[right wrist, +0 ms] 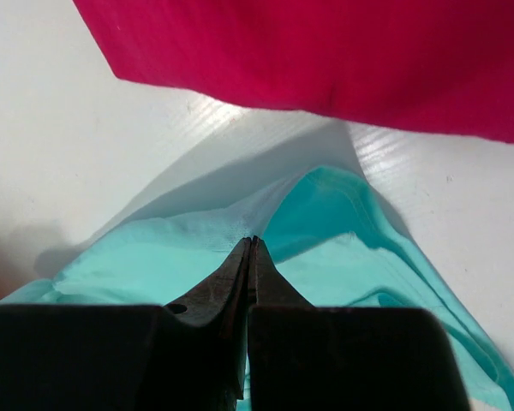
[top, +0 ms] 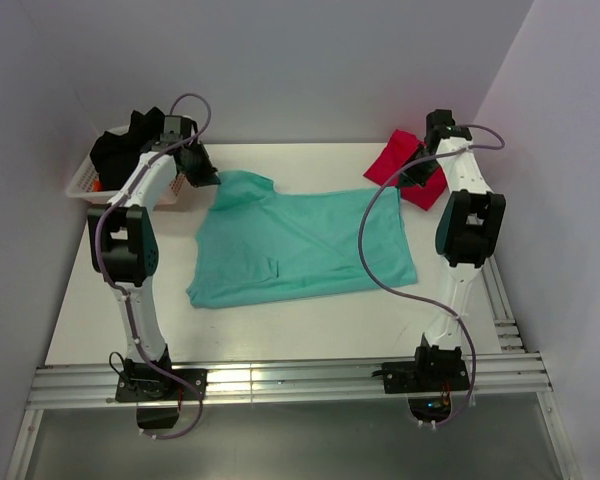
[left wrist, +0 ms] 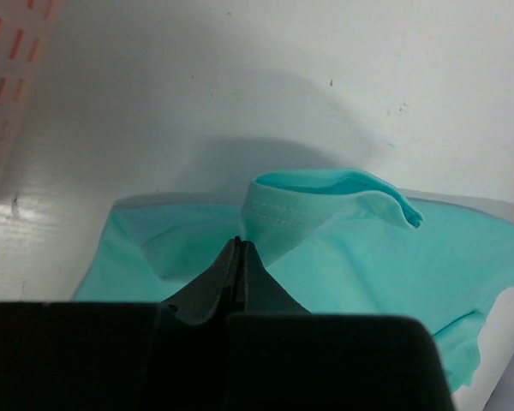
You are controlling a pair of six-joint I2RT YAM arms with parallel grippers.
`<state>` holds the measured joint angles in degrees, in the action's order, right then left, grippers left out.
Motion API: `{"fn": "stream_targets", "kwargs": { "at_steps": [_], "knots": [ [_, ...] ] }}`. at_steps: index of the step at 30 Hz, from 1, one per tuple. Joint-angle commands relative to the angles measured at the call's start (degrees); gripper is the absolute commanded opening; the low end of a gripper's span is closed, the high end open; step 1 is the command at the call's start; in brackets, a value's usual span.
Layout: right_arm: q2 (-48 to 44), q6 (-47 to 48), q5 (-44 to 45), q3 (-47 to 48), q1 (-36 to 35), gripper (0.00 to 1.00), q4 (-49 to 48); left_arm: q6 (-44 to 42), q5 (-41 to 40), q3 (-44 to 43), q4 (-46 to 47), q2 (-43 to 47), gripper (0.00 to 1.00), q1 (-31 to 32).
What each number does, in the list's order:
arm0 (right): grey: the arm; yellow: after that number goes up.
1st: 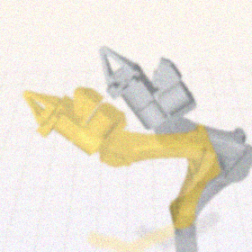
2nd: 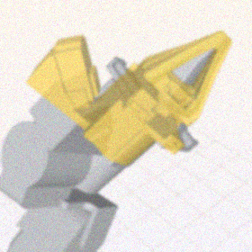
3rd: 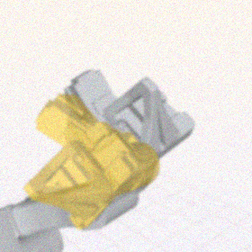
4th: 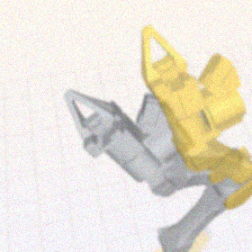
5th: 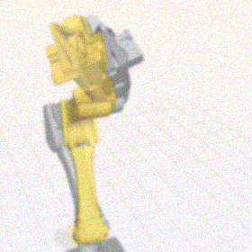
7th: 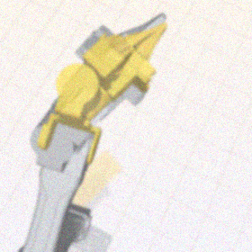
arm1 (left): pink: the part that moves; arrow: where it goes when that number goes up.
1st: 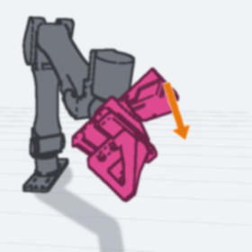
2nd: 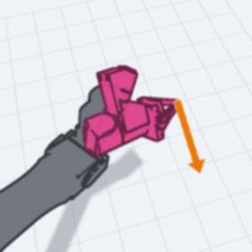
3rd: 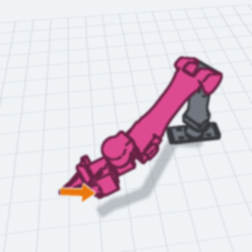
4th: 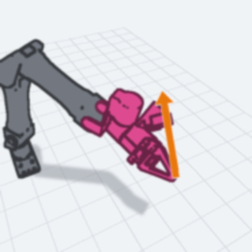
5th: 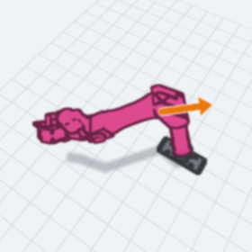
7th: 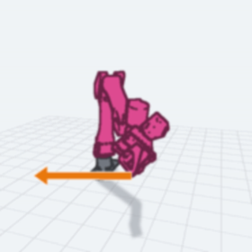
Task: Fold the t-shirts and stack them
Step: Fold the tshirt
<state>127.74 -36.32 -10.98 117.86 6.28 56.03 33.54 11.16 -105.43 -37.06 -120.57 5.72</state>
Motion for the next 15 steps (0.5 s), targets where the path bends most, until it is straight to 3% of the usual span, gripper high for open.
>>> {"fn": "stream_targets", "kwargs": {
  "at_steps": [1, 15],
  "knots": [
    [-5.4, 0.6, -0.2, -1.9, 0.4, 0.00, -1.7, -0.5, -6.8, 2.7, 1.6, 6.4, 0.00, -2.5],
    [-13.6, 1.5, 0.4, -15.0, 0.5, 0.00, -3.8, -4.5, -10.5, 16.2, 3.5, 16.5, 0.00, -1.8]
  ]
}}
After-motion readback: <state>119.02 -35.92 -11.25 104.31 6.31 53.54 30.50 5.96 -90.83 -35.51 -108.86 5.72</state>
